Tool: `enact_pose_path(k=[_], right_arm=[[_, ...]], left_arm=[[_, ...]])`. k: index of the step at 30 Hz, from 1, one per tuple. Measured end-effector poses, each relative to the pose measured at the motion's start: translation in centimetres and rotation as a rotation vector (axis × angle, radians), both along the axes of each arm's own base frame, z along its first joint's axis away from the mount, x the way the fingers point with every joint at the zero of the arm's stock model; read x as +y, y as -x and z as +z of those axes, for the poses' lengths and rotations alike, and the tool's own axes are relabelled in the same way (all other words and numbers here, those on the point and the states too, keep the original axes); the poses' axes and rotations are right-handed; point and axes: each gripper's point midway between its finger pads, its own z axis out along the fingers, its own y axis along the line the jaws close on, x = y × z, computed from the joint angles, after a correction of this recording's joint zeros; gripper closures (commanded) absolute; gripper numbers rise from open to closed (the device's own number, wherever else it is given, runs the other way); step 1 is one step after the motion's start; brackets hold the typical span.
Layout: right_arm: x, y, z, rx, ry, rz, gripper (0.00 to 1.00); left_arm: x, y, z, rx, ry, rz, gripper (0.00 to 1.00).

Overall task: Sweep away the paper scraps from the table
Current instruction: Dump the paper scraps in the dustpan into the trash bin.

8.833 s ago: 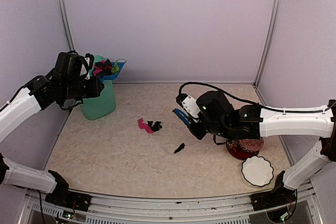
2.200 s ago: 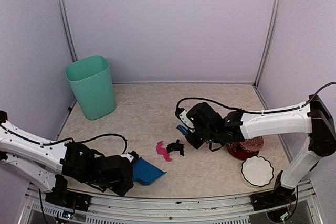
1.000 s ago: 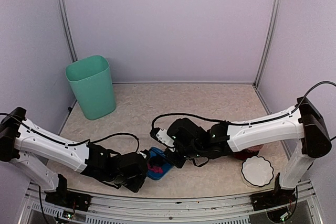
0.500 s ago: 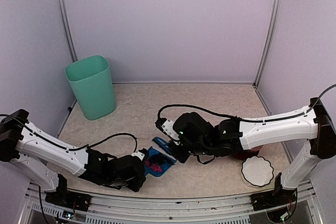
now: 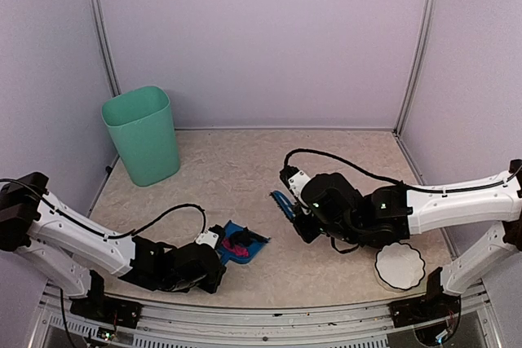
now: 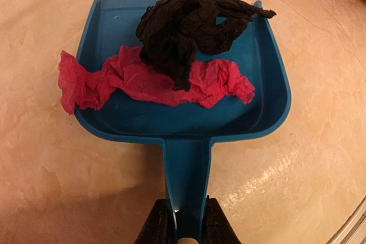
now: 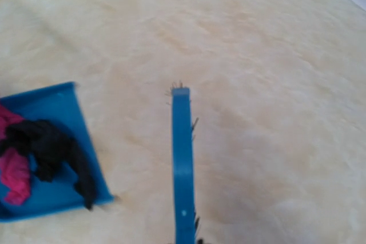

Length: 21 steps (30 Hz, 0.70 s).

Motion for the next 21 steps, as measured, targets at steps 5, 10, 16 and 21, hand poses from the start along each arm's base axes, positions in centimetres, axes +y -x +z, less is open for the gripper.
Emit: enact_pose_path(k=[5,10,16,21], right_arm=[[-2.7,-1.1,0.5,-0.014,-0.054,-0.081,1.0],[-5.5,-2.3,0.0,-0.009,-0.108,-0.166,1.0],[-7.9,-3.4,-1.3,0.015,-0.159,-0.235,1.0],[-8.1,-3.7,-1.2,0.013,-0.189,-0.242,1.0]], left_arm=[[0.4,-1.3,0.6,-0.031,-0.009,0.03,1.0],[-0.3,-3.5,4.3,-0.094,0.045,0.061,1.0],[-0.1,-7.5,10.9,-0.194,0.115,0.126,1.0],[1.3,-11.1,16.9,-0.276,0.153,0.189,1.0]])
